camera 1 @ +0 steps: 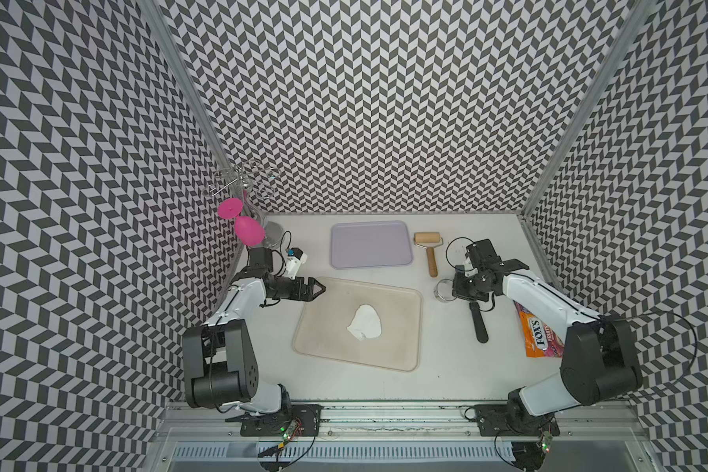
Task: Roll out the dumpling wrappers from the dough
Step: Pick up the dumpling mold from the center of the board, then press the dumpling wrapper on the work surface.
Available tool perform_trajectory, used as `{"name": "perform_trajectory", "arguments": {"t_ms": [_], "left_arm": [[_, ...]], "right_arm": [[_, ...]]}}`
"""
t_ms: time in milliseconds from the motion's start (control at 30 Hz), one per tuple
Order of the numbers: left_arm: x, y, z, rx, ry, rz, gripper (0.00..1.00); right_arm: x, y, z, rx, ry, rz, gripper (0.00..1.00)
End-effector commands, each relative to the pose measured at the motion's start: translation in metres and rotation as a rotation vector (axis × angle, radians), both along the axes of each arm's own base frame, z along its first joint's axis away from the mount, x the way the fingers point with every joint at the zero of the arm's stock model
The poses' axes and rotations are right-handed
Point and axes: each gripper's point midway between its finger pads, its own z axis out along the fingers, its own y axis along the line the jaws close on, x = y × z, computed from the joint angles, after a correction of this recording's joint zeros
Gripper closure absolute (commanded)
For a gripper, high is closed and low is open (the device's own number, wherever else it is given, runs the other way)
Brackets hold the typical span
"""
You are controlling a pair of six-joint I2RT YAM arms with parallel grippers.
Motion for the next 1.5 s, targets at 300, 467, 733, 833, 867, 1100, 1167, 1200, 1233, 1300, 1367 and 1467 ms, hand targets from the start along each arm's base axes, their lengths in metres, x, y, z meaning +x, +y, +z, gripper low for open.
{"name": "perform_trajectory", "arguments": {"t_ms": [300, 467, 733, 833, 867, 1100, 1167, 1200, 1233, 1300, 1367, 1467], "left_arm": [[0.007, 0.005, 0.011, 0.121, -0.053, -0.012, 0.12], [0.004, 0.008, 0.01, 0.143, -0.059, -0.005, 0.13], [-0.001, 0.005, -0.004, 0.127, -0.029, -0.003, 0.13], [0.0, 0.004, -0.003, 0.126, -0.033, -0.004, 0.12], [0.0, 0.005, -0.003, 0.126, -0.032, -0.001, 0.12], [-0.001, 0.004, -0.004, 0.125, -0.033, -0.003, 0.13], [-0.001, 0.004, -0.004, 0.125, -0.031, -0.004, 0.13], [-0.001, 0.004, -0.004, 0.125, -0.032, -0.003, 0.13], [-0.001, 0.005, -0.004, 0.126, -0.032, -0.003, 0.12], [-0.002, 0.004, -0.004, 0.123, -0.032, -0.005, 0.13], [-0.001, 0.004, -0.004, 0.125, -0.033, -0.005, 0.12], [-0.001, 0.004, -0.004, 0.124, -0.033, -0.005, 0.13]], "right_arm": [[-0.033, 0.19, 0.04, 0.041, -0.036, 0.369, 1.0], [-0.047, 0.227, 0.011, -0.006, 0.011, 0.44, 1.0], [-0.063, 0.241, -0.021, -0.1, 0.059, 0.49, 1.0], [-0.064, 0.24, -0.028, -0.117, 0.07, 0.49, 1.0], [-0.064, 0.239, -0.031, -0.129, 0.075, 0.488, 1.0], [-0.058, 0.235, -0.043, -0.192, 0.085, 0.464, 1.0], [-0.056, 0.234, -0.044, -0.203, 0.087, 0.457, 1.0], [-0.055, 0.233, -0.045, -0.209, 0.087, 0.456, 1.0], [-0.055, 0.233, -0.046, -0.215, 0.089, 0.453, 1.0], [-0.054, 0.232, -0.048, -0.223, 0.09, 0.455, 1.0], [-0.054, 0.233, -0.049, -0.225, 0.094, 0.457, 1.0], [-0.054, 0.232, -0.051, -0.23, 0.097, 0.456, 1.0]]}}
